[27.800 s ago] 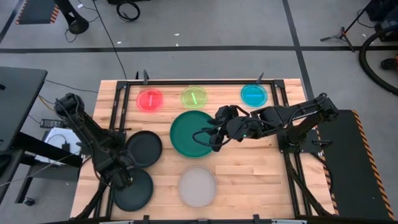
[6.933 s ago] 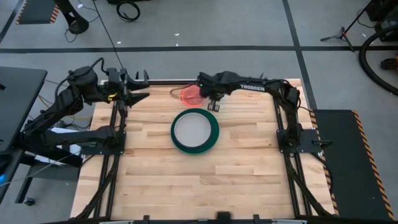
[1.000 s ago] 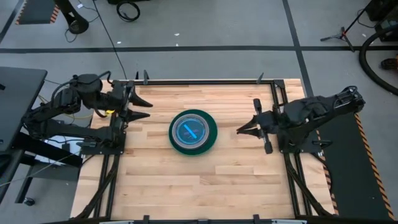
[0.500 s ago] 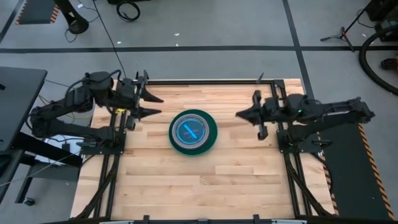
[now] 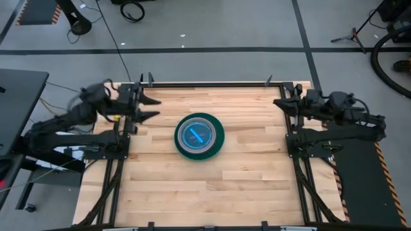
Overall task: Stack plastic plates
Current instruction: Return to Home Position
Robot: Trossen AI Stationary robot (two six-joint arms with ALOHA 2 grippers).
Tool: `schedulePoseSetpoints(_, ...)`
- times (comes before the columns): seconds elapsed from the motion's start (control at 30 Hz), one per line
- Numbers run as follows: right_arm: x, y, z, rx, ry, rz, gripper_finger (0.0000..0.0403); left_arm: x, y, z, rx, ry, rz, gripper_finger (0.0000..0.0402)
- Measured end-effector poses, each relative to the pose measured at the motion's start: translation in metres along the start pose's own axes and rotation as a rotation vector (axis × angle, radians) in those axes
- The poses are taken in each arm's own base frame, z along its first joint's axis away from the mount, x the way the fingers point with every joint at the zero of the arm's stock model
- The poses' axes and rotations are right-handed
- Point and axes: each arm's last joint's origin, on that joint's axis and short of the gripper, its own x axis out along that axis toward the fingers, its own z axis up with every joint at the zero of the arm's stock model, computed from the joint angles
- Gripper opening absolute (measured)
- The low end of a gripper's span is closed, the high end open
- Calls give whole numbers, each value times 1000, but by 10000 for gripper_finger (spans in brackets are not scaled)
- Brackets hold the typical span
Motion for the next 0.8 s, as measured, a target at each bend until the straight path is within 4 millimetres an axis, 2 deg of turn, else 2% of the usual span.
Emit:
schedulePoseSetpoints(0.17,-6,-4,-16,17,-81,-12,3,-7,0,-59,-75,-30,76,178)
schedulePoseSetpoints(0.3,-3,-8,-44,77,-141,-34,3,-15,0,-96,-79,-82,166,178)
schedulePoseSetpoints(0.43,3,-8,-72,128,-167,8,2,-23,-6,-124,-62,-145,145,178)
schedulePoseSetpoints(0.6,6,-3,-87,139,-83,50,1,-31,-15,-160,-105,-159,107,178)
schedulePoseSetpoints(0.8,7,-1,-100,-39,34,62,3,-40,-19,-188,-163,-182,139,178)
